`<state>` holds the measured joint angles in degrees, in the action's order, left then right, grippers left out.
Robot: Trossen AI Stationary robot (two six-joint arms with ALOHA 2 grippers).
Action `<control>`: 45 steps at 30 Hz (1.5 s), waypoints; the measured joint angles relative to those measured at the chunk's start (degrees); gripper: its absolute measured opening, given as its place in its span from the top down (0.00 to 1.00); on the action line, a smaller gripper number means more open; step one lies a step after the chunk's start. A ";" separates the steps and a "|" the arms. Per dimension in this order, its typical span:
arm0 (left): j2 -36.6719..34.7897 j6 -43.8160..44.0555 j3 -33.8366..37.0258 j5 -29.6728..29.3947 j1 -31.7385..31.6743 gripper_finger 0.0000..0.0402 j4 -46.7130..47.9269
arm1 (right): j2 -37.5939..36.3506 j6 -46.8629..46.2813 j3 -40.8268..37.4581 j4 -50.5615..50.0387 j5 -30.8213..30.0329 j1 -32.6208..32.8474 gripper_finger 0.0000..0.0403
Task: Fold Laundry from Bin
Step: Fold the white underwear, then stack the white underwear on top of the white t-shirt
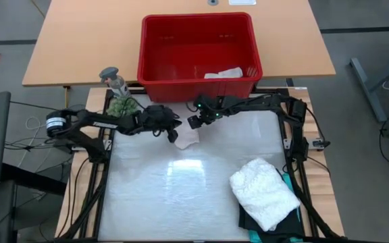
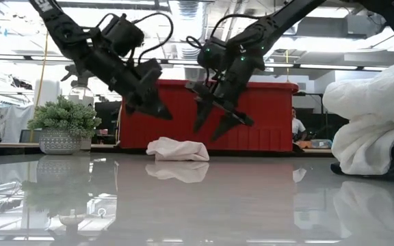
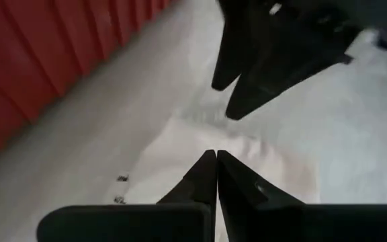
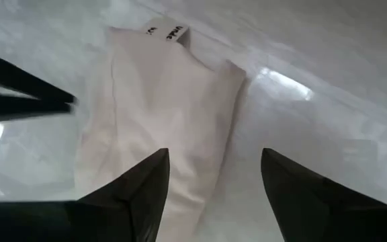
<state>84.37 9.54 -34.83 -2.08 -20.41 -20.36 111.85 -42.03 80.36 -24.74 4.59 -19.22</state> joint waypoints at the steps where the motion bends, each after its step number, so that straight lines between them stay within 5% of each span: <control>1: 0.90 0.76 -0.02 1.57 -0.49 1.00 -0.64 | -0.02 -0.03 0.00 -0.33 -0.17 0.00 0.35; 12: 10.41 1.70 0.02 4.59 -1.24 1.00 -4.71 | 1.10 -1.07 -0.11 0.74 -3.33 1.40 0.35; 22: 12.40 1.83 -0.02 4.58 -1.18 1.00 -4.42 | 7.72 -4.11 0.12 2.32 -0.28 2.84 0.37; 26: 12.47 1.72 0.21 4.42 -1.18 1.00 -4.43 | 8.09 -4.62 0.07 1.69 -0.23 2.84 0.50; 33: 14.49 2.58 0.01 4.94 -0.94 1.00 -5.15 | 8.26 -1.19 -0.04 3.13 1.35 2.97 0.93; 45: 3.29 3.80 -2.22 12.77 -1.22 1.00 2.17 | 1.39 -1.04 0.70 -1.63 3.70 1.86 0.93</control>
<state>87.65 13.34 -37.05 10.69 -21.63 -18.18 113.24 -43.07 81.06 -26.37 8.29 -17.37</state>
